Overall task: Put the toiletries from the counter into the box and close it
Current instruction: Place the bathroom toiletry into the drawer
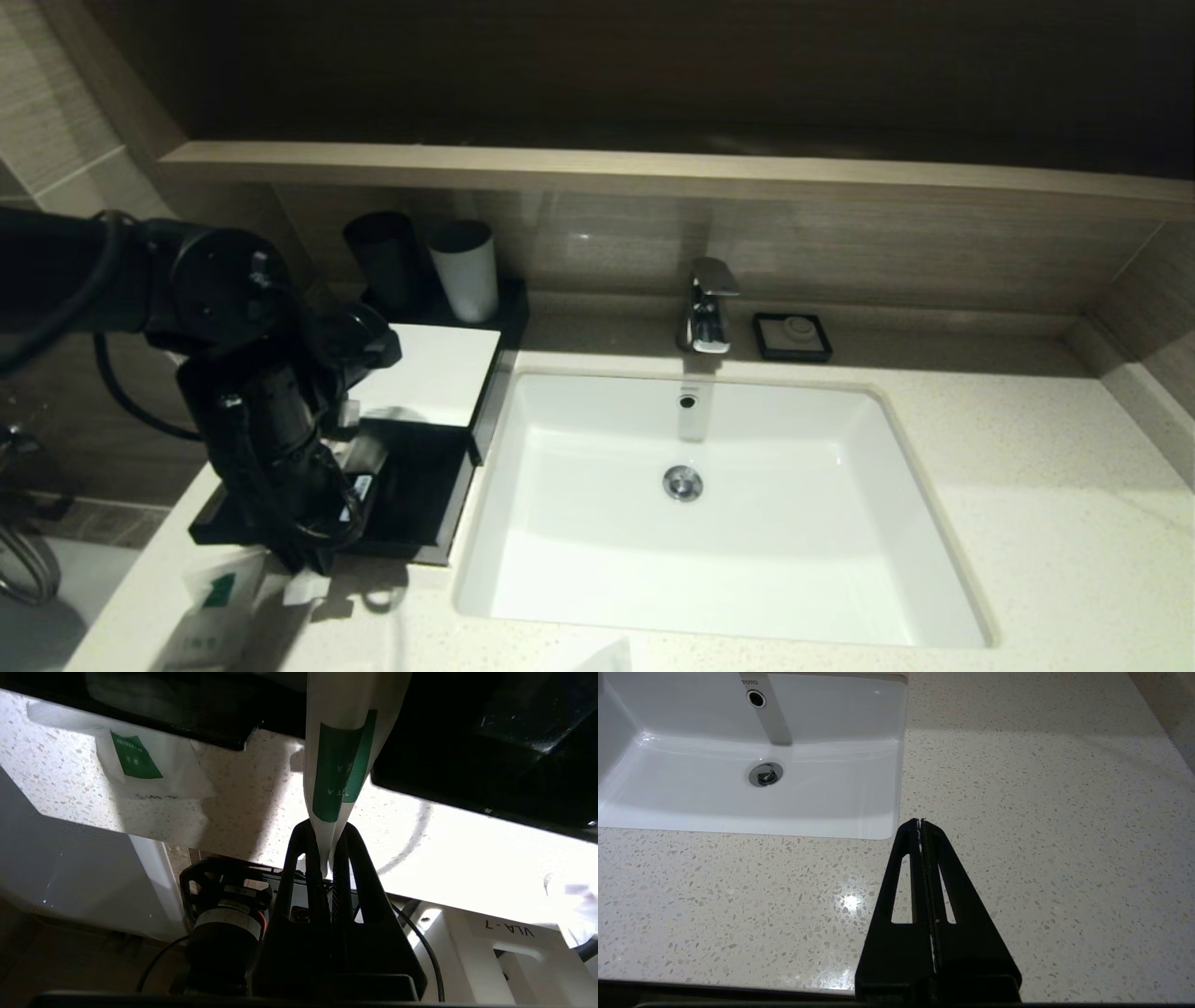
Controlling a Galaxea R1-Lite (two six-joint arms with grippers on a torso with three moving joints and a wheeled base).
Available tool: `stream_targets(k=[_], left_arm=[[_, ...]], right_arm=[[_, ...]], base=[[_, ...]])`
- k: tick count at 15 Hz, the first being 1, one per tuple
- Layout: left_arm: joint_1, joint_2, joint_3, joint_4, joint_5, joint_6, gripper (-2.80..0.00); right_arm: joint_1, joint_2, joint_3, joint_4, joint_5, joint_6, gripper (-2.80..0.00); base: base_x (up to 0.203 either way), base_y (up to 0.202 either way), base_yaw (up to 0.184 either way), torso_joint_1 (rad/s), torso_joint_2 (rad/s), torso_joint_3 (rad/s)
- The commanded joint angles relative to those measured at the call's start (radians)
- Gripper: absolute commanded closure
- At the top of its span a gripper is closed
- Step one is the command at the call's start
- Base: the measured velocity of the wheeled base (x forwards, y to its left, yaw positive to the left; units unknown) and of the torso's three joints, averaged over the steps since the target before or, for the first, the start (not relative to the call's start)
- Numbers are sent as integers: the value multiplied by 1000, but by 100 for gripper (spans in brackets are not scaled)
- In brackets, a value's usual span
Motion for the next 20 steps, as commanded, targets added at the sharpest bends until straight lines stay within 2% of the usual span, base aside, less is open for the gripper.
stream_targets(k=[1, 7, 11, 20], left_arm=[[4, 18, -22, 6, 1, -3, 0], [23, 54, -80, 8, 4, 1, 0], [29, 90, -120, 7, 34, 2, 0], [29, 139, -196, 3, 38, 39, 0]], right_arm=[[0, 0, 0, 0, 0, 0, 0], [0, 0, 0, 0, 0, 0, 0], [0, 0, 0, 0, 0, 0, 0], [0, 0, 0, 0, 0, 0, 0]], base=[[0, 0, 0, 0, 0, 0], [0, 0, 0, 0, 0, 0], [0, 0, 0, 0, 0, 0], [0, 0, 0, 0, 0, 0]])
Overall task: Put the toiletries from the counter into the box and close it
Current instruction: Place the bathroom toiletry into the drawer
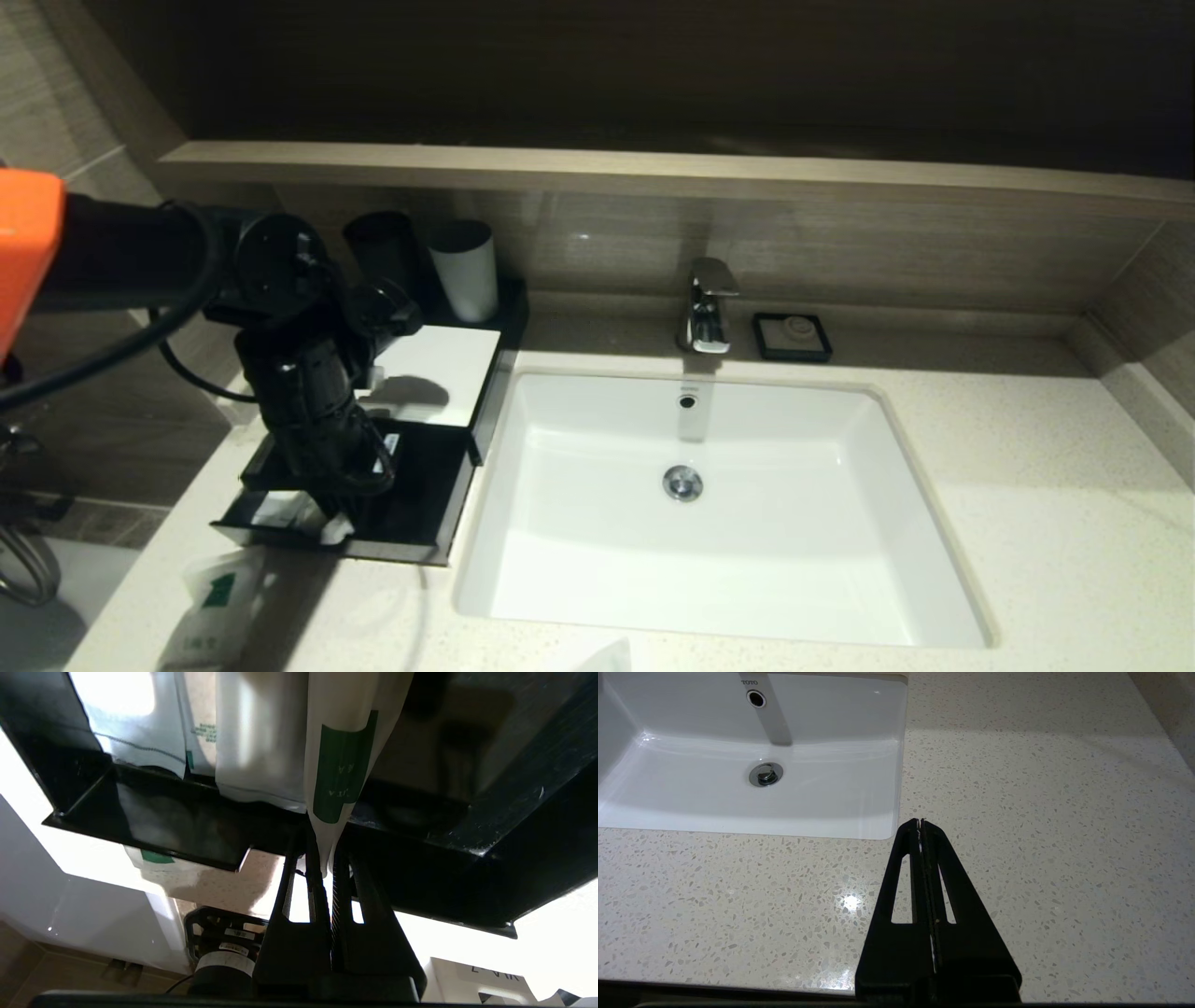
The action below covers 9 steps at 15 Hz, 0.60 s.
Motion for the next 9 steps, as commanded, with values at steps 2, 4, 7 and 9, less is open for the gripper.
stream_targets(k=[2, 4, 7, 9], left_arm=[[-1, 18, -7, -11, 1, -2, 0], [-1, 21, -9, -21, 2, 2, 0], [-1, 21, -9, -31, 24, 13, 0], [-1, 16, -9, -42, 35, 13, 0]], right_arm=[[0, 1, 0, 0, 0, 0, 0], [0, 1, 0, 0, 0, 0, 0], [0, 1, 0, 0, 0, 0, 0], [0, 1, 0, 0, 0, 0, 0]], base=[[0, 0, 0, 0, 0, 0], [0, 0, 0, 0, 0, 0], [0, 0, 0, 0, 0, 0], [0, 0, 0, 0, 0, 0]])
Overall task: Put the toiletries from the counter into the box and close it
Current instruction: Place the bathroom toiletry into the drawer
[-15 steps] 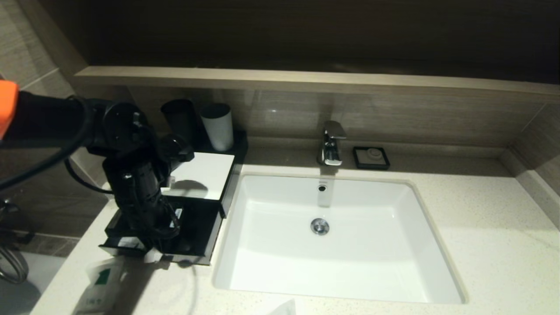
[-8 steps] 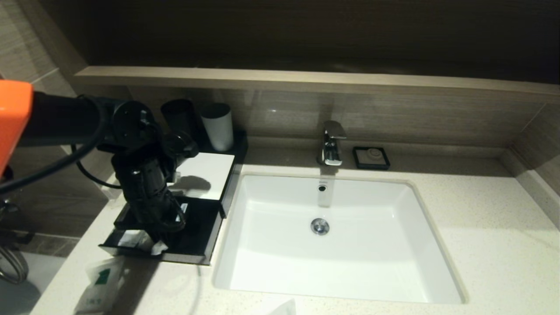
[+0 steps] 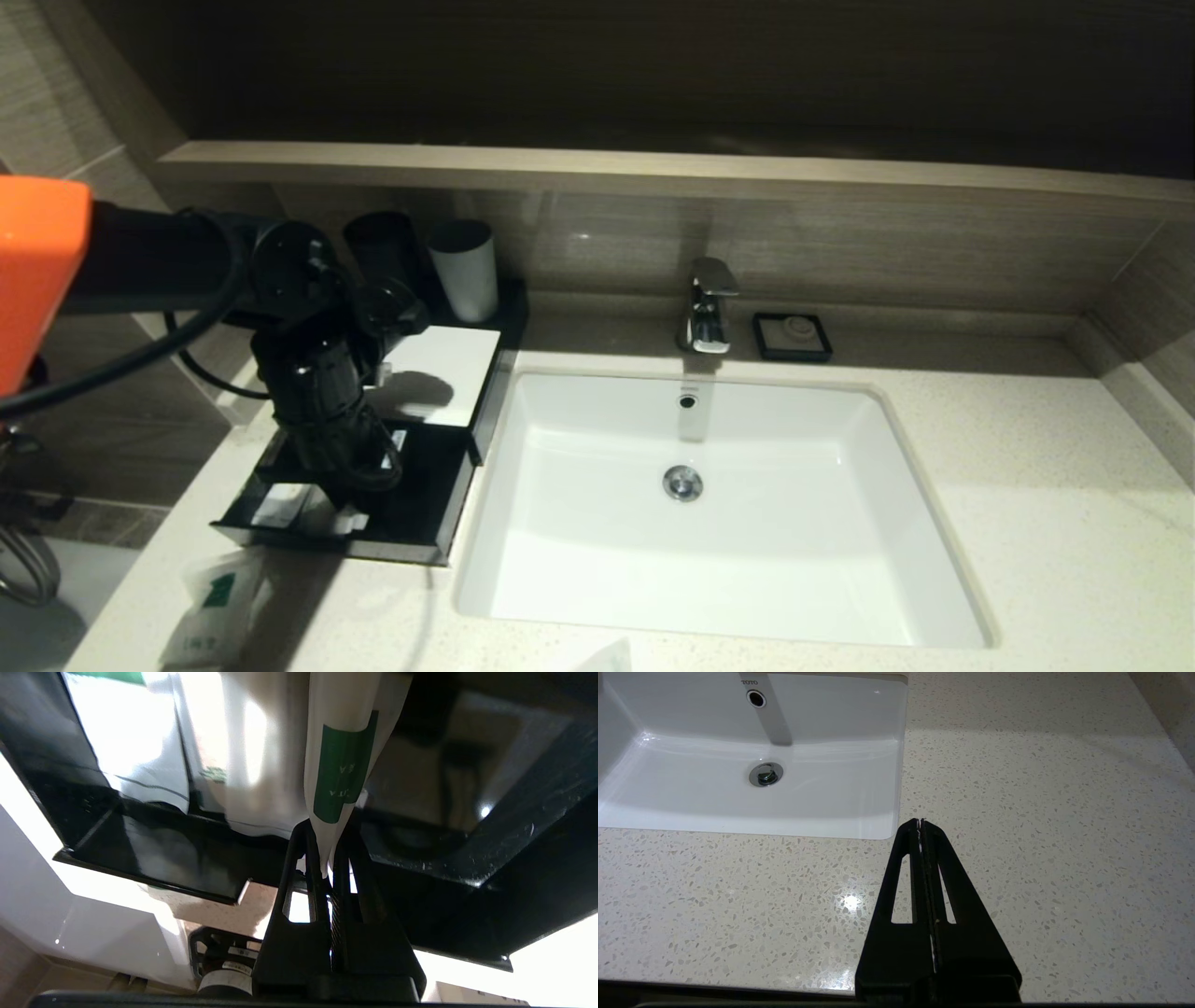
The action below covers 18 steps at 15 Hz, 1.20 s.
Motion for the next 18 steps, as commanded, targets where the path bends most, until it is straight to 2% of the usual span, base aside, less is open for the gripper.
stream_targets(k=[1, 5, 6, 18], left_arm=[[0, -6, 1, -6, 5, -3, 0], [0, -8, 2, -17, 5, -4, 0], [0, -9, 2, -19, 5, -4, -280], [-18, -69, 9, -17, -1, -8, -280]], right_arm=[[0, 1, 0, 0, 0, 0, 0], [0, 1, 0, 0, 0, 0, 0], [0, 1, 0, 0, 0, 0, 0], [0, 1, 0, 0, 0, 0, 0]], base=[[0, 0, 0, 0, 0, 0], [0, 0, 0, 0, 0, 0], [0, 0, 0, 0, 0, 0], [0, 0, 0, 0, 0, 0]])
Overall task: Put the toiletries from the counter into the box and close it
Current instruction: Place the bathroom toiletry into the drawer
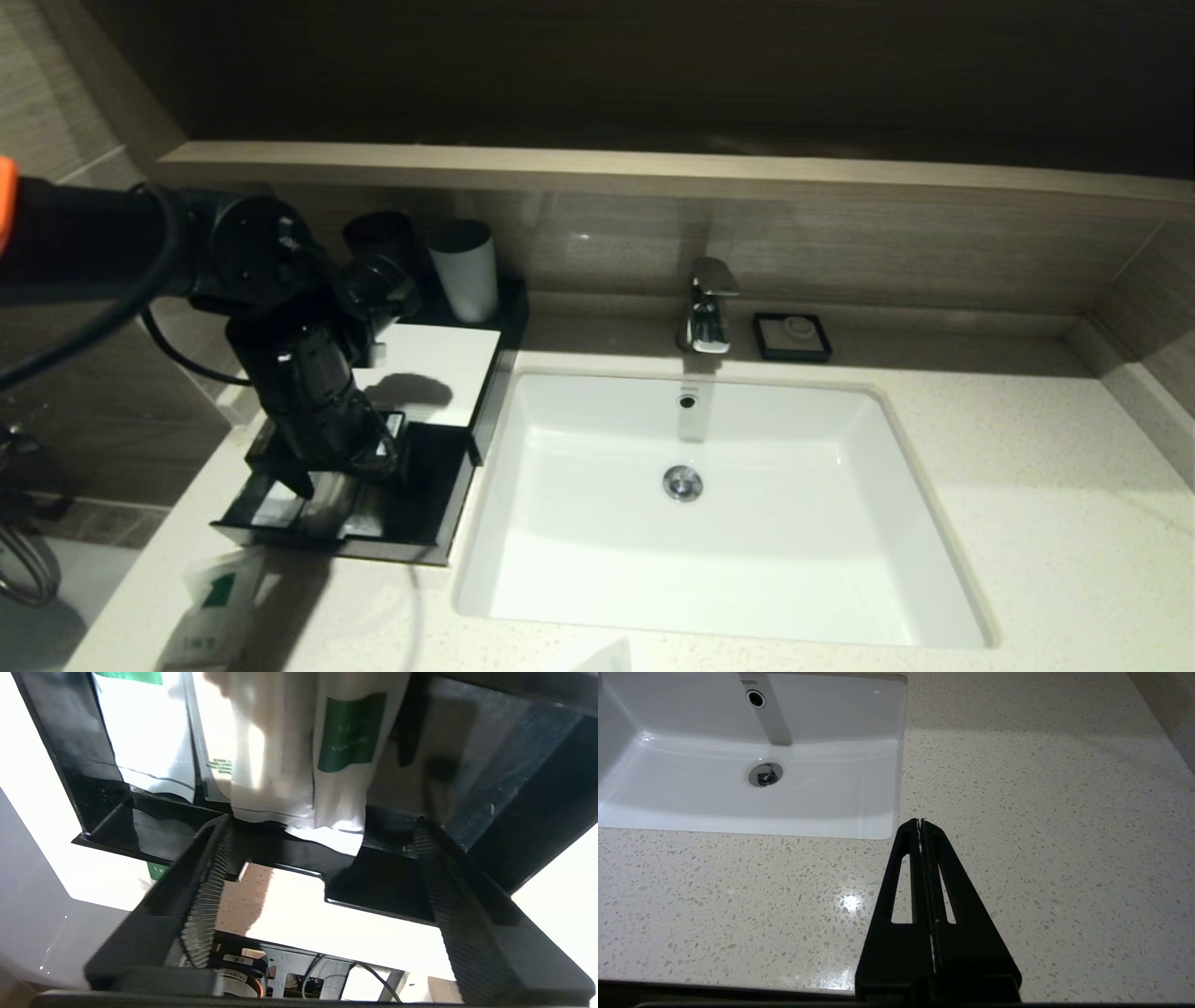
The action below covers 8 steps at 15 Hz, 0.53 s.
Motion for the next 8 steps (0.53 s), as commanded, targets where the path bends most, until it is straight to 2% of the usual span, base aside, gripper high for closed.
stream_targets(k=[1, 8], left_arm=[[-7, -9, 1, 5, 0, -5, -280], [-10, -121, -31, 1, -5, -6, -280]], right_arm=[[0, 1, 0, 0, 0, 0, 0], [0, 1, 0, 0, 0, 0, 0]], base=[[0, 0, 0, 0, 0, 0], [0, 0, 0, 0, 0, 0]])
